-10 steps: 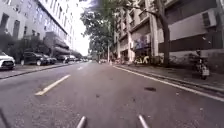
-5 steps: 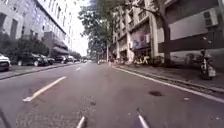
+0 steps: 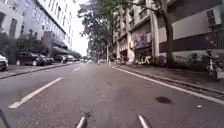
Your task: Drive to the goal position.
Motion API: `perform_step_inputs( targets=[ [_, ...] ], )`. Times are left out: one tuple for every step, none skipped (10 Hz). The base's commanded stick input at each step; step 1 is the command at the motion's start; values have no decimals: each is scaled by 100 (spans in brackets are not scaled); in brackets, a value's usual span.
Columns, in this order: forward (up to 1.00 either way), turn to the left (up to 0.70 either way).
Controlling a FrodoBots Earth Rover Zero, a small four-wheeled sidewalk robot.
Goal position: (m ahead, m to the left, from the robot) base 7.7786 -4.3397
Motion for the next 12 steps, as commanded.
perform_step_inputs(
  targets=[
    [70,14],
    [70,14],
    [70,0],
    [70,0],
    [70,0],
    [70,0],
    [70,0],
    [70,0],
    [70,0],
    [70,0],
    [70,0],
    [70,0]
  ],
)
